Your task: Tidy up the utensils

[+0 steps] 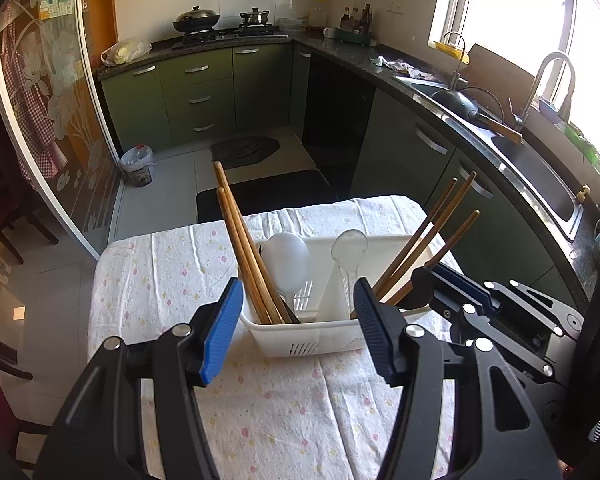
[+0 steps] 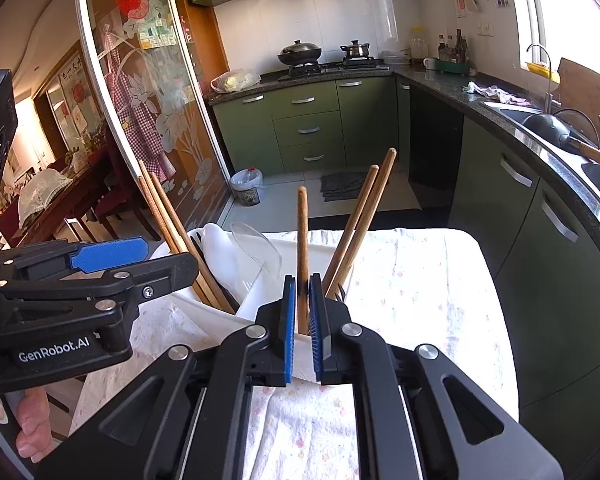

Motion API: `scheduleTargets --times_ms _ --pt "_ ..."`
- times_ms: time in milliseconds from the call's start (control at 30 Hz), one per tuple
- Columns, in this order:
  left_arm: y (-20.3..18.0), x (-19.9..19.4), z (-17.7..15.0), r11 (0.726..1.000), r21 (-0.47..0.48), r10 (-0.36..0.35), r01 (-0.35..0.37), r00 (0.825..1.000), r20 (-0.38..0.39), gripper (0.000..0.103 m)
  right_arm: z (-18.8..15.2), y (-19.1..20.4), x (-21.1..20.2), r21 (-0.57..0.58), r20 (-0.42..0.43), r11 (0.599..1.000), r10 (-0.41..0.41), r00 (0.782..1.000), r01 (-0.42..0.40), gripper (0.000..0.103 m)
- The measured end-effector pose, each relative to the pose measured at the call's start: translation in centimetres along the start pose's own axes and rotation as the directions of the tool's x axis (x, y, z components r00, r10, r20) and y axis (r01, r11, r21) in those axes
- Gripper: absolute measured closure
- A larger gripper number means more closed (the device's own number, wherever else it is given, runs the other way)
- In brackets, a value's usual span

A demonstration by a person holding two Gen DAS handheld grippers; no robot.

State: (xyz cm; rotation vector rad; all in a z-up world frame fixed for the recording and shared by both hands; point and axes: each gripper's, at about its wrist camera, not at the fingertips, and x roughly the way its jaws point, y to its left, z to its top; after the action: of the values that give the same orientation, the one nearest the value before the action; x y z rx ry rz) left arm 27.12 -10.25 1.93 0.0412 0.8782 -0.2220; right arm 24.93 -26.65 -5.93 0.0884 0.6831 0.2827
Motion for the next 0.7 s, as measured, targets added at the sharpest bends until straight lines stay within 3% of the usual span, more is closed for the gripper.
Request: scheduleTargets --times_ms 167,233,300,500,700 --pt "0.1 -0.8 -0.4 1.0 -0.007 0.011 -0.011 1.0 0.026 0.045 -0.8 0.2 -2.4 -0.005 0.079 1.0 0.003 0.997 -0.003 0.069" --pt "0.4 -1.8 -0.7 1.0 -0.014 0.028 -0.027 0.997 0.066 0.035 -1.0 -0.4 -3.9 0.014 0.133 1.0 0.013 0.991 -0.015 0.033" --pt "0.9 -3.3 -1.3 1.0 -0.027 0.018 -0.015 0.994 0.112 0.019 -1.5 -0.5 -5.8 0.008 0.195 1.0 0.013 0.981 -0.015 0.013" --pt "0.9 -8.5 -3.1 0.999 -0.001 0.04 -0.041 0.964 0.264 0.015 -2.8 -0.3 -10.7 0.008 0.312 0.999 -0.051 0.949 0.051 0.005" --pt "1.7 -13.5 -7.6 0.998 -0.056 0.041 -0.024 0.946 0.32 0.007 -6.7 -0.1 -15.6 0.027 0.376 0.994 -0.111 0.92 0.109 0.004"
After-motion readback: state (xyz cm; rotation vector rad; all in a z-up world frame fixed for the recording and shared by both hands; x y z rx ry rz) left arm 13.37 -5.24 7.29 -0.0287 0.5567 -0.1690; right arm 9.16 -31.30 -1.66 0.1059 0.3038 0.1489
